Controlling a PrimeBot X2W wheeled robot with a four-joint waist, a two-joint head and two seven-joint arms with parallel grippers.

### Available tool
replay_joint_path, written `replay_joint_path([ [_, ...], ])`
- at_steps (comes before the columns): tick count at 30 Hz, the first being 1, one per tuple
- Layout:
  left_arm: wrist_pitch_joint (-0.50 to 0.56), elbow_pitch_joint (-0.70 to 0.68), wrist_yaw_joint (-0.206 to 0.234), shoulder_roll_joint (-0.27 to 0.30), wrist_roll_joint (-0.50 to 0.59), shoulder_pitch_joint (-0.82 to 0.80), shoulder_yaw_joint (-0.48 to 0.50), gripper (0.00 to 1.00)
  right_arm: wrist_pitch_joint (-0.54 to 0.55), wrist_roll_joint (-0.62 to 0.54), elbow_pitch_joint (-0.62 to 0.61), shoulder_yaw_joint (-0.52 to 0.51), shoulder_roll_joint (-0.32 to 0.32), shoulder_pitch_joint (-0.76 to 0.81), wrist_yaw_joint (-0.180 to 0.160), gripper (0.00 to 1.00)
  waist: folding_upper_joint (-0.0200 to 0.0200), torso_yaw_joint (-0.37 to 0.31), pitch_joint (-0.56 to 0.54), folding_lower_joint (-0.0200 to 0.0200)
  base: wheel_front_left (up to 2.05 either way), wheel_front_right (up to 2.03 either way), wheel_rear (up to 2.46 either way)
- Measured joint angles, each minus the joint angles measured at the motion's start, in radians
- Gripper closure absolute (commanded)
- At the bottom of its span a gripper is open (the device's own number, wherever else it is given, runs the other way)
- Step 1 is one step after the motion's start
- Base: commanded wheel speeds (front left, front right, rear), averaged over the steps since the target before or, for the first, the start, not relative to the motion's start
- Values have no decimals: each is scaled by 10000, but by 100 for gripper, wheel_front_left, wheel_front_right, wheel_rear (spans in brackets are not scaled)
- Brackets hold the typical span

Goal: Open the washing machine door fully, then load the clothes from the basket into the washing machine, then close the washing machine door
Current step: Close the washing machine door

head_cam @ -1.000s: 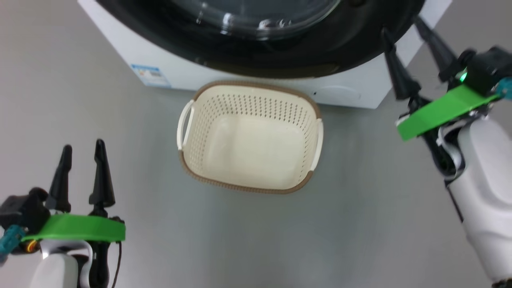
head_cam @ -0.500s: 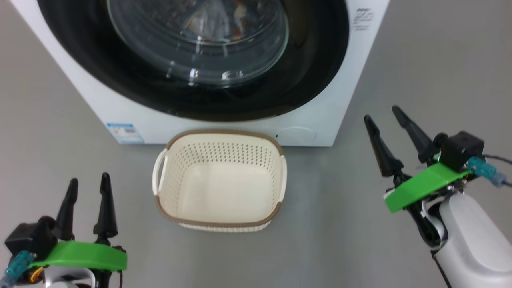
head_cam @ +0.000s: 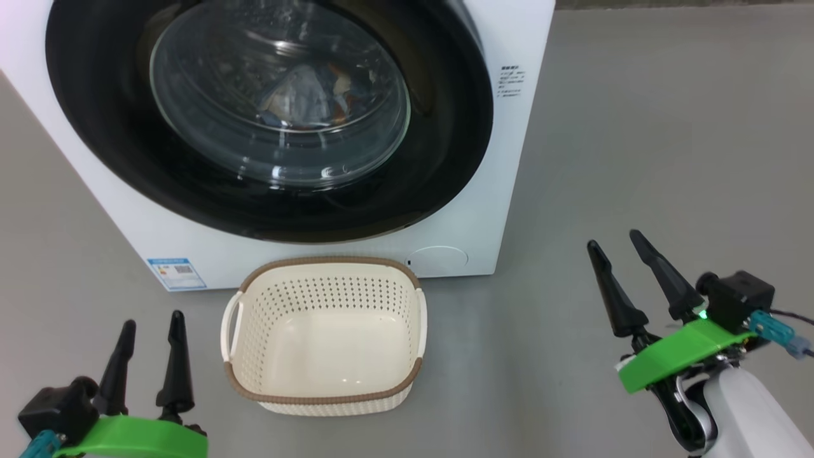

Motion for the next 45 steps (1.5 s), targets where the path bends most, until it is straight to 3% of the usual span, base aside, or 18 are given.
replay_joint_path([
  [16, 2, -290, 186, 65, 31, 220, -169, 0, 0, -291, -198, -683, 307, 663, -35, 0, 0, -234, -142, 0, 0, 0, 0],
  [45, 2, -290, 347, 132, 27, 247, -286, 0, 0, -462, -161, -746, 426, 703, -35, 0, 0, -210, -229, 0, 0, 0, 0],
])
